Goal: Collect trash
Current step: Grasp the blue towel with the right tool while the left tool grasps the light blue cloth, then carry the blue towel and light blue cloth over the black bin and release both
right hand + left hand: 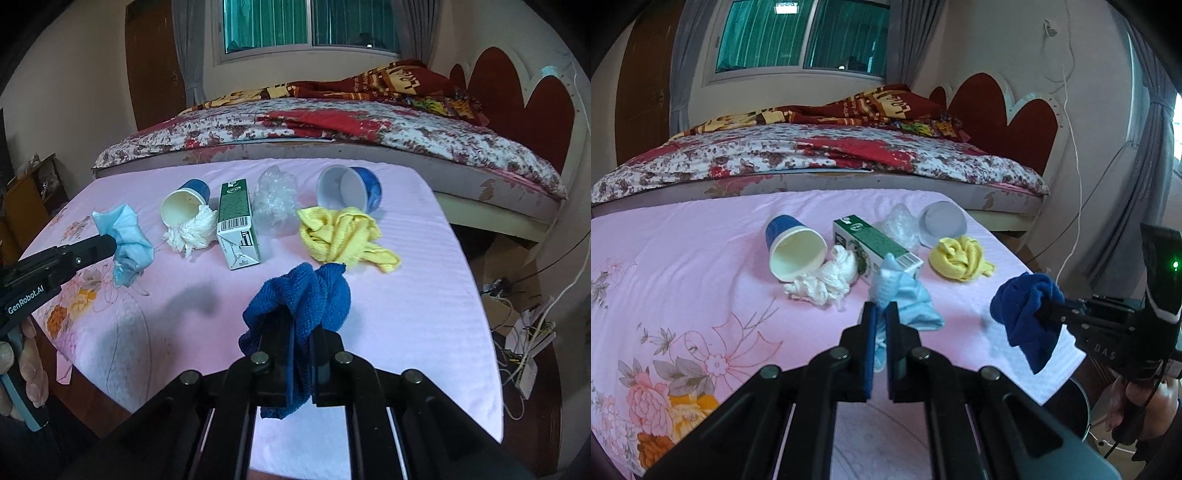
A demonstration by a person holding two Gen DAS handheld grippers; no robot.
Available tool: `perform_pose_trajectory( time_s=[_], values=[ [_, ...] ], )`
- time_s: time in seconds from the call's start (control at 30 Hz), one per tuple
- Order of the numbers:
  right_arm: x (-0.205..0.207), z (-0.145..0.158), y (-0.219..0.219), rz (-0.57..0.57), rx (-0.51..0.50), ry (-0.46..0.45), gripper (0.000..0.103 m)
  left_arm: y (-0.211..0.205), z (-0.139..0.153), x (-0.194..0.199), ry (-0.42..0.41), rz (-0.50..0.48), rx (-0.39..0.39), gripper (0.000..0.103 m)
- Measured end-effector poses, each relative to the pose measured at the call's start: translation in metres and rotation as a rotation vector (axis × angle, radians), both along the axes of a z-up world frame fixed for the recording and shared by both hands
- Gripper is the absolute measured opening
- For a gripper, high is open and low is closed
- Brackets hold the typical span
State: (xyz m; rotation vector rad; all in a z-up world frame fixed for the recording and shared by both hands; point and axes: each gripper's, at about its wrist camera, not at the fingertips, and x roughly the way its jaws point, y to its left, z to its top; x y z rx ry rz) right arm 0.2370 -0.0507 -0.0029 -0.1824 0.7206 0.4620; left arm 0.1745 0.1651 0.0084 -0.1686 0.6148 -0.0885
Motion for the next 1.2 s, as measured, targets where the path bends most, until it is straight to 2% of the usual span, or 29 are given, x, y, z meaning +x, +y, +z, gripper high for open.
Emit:
perform_pose_trajectory(
  time_s=[0.37,0.6,1.2],
  values=[
    [-0.04,0.016,-0.044,-0.063,-0.022,-0.046,0.006,-0.048,0.006,-0.016,-0.009,-0.084,0.023,0.005],
    [-0.07,0.024,-0.091,-0.137,-0.029,-0.066,0.006,-0.097,0.006,-0.025,-0.013,-0.169,0.025,0.005],
    [-0.119,0.008,-0.214,-0.333,-0.026,-0.029,0.006,-0.232,-0.001,-0.041,0.013,-0.415,0.049,0.005]
  ],
)
